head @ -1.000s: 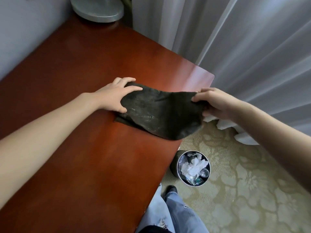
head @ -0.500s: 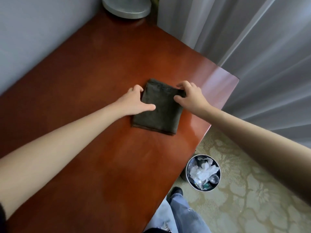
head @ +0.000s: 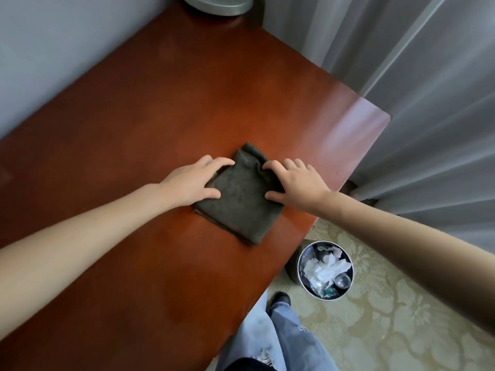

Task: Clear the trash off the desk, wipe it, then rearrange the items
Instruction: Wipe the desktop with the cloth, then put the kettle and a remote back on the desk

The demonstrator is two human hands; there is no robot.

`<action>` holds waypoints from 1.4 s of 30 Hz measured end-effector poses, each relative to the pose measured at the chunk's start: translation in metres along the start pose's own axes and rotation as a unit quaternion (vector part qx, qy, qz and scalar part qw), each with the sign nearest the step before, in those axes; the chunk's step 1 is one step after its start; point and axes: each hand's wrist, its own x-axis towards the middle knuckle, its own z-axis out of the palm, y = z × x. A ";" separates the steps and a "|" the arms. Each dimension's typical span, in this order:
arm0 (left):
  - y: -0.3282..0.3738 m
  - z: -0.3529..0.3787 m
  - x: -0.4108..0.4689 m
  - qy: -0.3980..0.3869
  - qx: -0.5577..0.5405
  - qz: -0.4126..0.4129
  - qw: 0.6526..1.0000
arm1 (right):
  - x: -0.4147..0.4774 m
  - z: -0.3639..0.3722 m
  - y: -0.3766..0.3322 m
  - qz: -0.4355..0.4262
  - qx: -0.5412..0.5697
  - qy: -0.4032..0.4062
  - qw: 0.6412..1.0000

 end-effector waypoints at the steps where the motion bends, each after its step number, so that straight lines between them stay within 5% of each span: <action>1: 0.005 0.005 -0.002 0.002 0.003 0.008 1.000 | -0.006 0.001 0.002 0.000 0.002 -0.002 1.000; 6: 0.041 0.024 -0.002 0.001 0.004 0.045 0.999 | -0.043 0.004 0.031 0.001 -0.003 -0.013 1.000; 12: 0.070 0.026 0.011 0.088 0.070 0.093 0.989 | -0.076 0.016 0.053 0.042 0.036 0.051 0.997; 15: 0.073 0.041 0.001 0.135 0.082 0.142 0.977 | -0.082 0.023 0.051 -0.016 -0.015 0.128 0.991; 19: 0.078 0.069 -0.013 0.077 0.175 0.099 0.977 | -0.076 0.032 0.047 -0.064 -0.077 0.110 0.989; 29: 0.075 0.068 -0.048 0.133 0.212 0.130 0.959 | -0.091 0.026 0.030 -0.144 -0.100 0.191 0.966; 35: 0.068 0.084 -0.150 0.157 0.107 0.010 0.982 | -0.122 0.019 -0.034 -0.257 -0.042 0.153 0.953; 42: 0.042 0.134 -0.274 0.145 0.035 -0.165 0.975 | -0.159 0.055 -0.149 -0.295 -0.018 0.088 0.951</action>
